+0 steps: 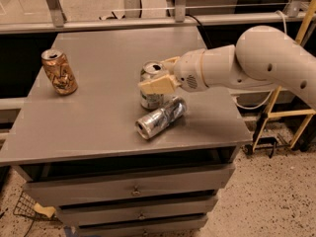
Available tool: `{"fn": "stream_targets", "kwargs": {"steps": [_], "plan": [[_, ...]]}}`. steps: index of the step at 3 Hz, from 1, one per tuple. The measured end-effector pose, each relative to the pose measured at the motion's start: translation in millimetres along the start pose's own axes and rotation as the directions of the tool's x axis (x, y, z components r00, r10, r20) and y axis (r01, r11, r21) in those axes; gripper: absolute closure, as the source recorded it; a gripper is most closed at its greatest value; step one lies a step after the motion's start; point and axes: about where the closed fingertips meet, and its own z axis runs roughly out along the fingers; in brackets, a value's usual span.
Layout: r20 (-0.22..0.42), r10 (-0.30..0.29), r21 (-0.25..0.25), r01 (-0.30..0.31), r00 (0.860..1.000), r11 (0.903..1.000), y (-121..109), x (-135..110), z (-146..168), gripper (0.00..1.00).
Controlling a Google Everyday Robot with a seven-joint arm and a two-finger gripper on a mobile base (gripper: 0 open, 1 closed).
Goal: Move 7up can near redbull can
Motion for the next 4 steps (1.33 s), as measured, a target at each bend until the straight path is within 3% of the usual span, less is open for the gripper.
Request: {"fn": "stream_targets", "kwargs": {"steps": [1, 2, 3, 4], "plan": [[0.0, 0.0, 0.0, 0.0, 1.0, 1.0, 0.0, -0.4, -0.1, 0.53], [0.0, 0.0, 0.0, 0.0, 1.0, 1.0, 0.1, -0.6, -0.2, 0.22], [0.0, 0.0, 0.0, 0.0, 1.0, 1.0, 0.1, -0.6, -0.2, 0.01], [-0.019, -0.033, 0.017, 0.033, 0.999, 0.9993, -2.5, -4.0, -9.0, 0.0]]}}
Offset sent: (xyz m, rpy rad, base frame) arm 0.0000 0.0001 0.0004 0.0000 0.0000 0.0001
